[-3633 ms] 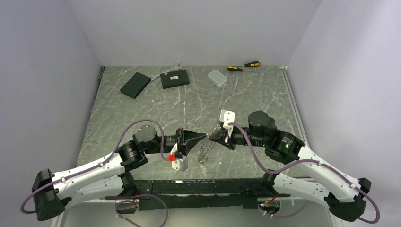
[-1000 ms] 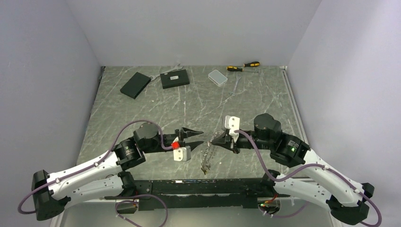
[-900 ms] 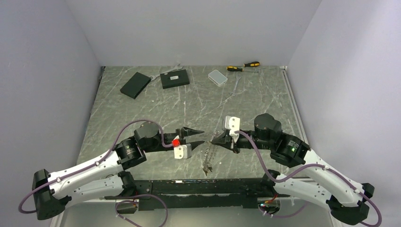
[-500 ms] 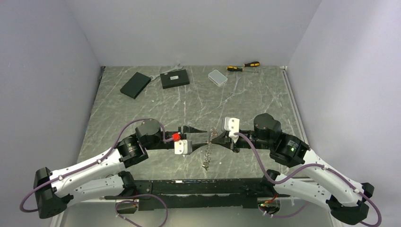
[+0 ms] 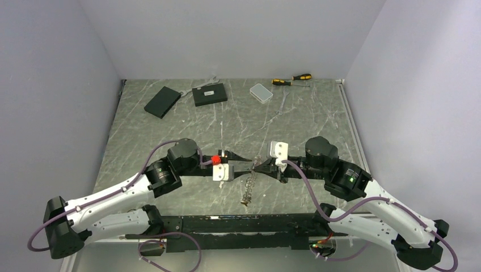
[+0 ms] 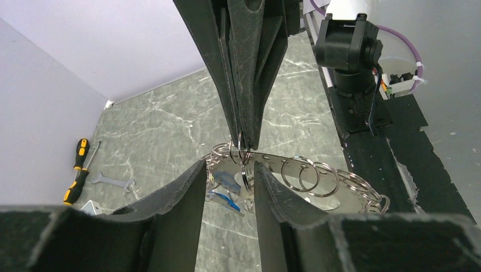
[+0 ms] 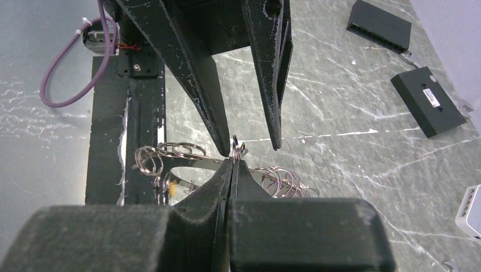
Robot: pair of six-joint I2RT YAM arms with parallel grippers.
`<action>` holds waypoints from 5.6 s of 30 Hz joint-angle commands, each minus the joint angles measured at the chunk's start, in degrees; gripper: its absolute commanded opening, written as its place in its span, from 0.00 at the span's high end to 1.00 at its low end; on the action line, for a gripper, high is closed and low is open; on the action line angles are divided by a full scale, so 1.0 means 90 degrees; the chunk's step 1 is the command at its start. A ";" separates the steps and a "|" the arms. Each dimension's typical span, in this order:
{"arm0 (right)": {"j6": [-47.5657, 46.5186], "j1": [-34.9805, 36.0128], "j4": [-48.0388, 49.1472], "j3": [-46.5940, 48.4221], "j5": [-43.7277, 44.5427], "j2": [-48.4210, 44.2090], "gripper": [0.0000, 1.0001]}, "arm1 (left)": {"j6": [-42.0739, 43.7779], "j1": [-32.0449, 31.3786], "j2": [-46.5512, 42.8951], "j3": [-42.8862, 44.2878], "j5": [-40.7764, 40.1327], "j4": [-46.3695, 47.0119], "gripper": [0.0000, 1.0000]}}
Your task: Put the keys on the keyring
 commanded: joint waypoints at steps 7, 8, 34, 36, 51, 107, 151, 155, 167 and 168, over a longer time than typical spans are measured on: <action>-0.0141 0.0016 0.0517 -0.0009 0.0058 -0.0137 1.00 | -0.0128 0.0036 0.0150 0.0351 0.0471 0.0076 0.66; -0.0141 0.0020 0.0517 -0.0009 0.0063 -0.0142 1.00 | -0.0119 0.0036 0.0160 0.0363 0.0477 0.0056 0.66; -0.0112 0.0020 0.0624 -0.0116 0.0104 -0.0184 1.00 | -0.0036 0.0028 0.0360 0.0396 0.0353 0.0104 1.00; -0.0093 0.0020 0.0624 -0.0114 0.0132 -0.0151 1.00 | 0.0059 0.0033 0.0357 0.0375 0.0189 0.0166 1.00; 0.0057 0.0020 0.0557 -0.0168 0.0303 -0.0182 0.77 | 0.0762 0.0036 0.0480 0.0693 -0.0301 -0.0390 1.00; 0.5543 0.0030 0.2903 -0.1813 0.4677 0.1138 0.45 | -0.0097 0.0036 0.1906 0.2133 -0.3559 -0.1472 1.00; -0.0252 0.0030 0.2385 -0.1372 0.1679 -0.0401 0.52 | 0.0838 0.0036 0.1409 0.2359 -0.1807 -0.2740 1.00; -0.0372 0.0030 0.2589 -0.1391 0.1773 -0.0348 0.59 | 0.0866 0.0036 0.1333 0.2295 -0.1670 -0.2686 1.00; -0.0495 0.0030 0.2967 -0.1271 0.1788 0.0082 0.67 | 0.0902 0.0035 0.1083 0.2073 -0.1528 -0.2539 1.00; -0.0510 0.0030 0.3002 -0.1269 0.1810 0.0100 0.67 | 0.0916 0.0036 0.1075 0.2070 -0.1511 -0.2555 1.00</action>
